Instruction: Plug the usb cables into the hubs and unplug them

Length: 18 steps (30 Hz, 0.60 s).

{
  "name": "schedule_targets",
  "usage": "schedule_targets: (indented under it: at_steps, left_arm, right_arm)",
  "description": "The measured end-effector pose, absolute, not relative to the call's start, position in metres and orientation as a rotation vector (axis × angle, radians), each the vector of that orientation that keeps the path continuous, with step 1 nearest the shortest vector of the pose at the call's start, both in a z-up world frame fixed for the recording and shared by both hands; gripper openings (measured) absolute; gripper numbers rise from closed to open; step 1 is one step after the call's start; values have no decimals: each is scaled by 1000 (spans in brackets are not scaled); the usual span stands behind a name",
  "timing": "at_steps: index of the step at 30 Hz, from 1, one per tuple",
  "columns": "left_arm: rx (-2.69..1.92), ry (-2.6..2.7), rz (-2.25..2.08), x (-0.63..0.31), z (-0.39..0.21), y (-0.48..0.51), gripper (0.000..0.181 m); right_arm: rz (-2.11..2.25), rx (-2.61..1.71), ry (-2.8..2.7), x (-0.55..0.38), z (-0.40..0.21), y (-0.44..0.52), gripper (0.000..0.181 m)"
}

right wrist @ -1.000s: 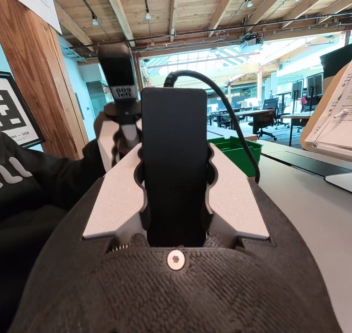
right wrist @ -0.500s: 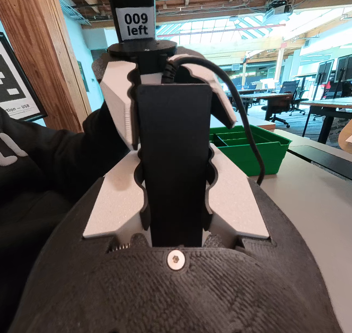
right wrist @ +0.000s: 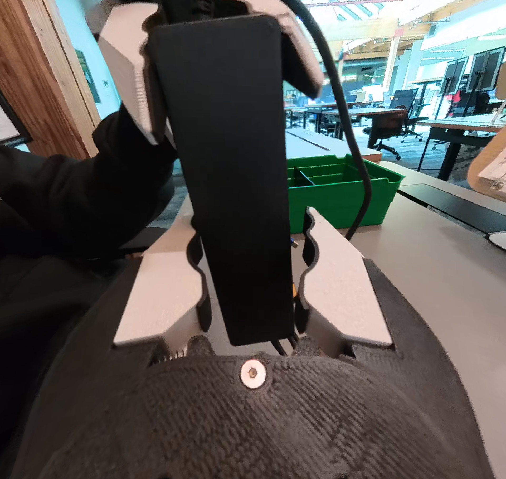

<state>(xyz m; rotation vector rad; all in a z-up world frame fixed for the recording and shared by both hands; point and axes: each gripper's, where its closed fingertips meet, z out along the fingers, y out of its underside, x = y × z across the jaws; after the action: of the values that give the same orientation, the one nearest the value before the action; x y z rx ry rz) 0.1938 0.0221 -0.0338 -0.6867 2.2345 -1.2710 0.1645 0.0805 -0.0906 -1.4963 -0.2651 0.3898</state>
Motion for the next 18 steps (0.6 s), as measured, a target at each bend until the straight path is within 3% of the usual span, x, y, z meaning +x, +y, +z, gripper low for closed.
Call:
schedule_targets:
  at_steps: [2, 18]
  left_arm:
    - [-673, 2247, -1256, 193, -35, 22, 53]
    - [-518, 2249, -1334, 184, -26, 17, 54]
  right_arm:
    - [350, -1508, -293, 162, -92, 81, 60]
    - [242, -1500, -371, 156, -93, 84, 58]
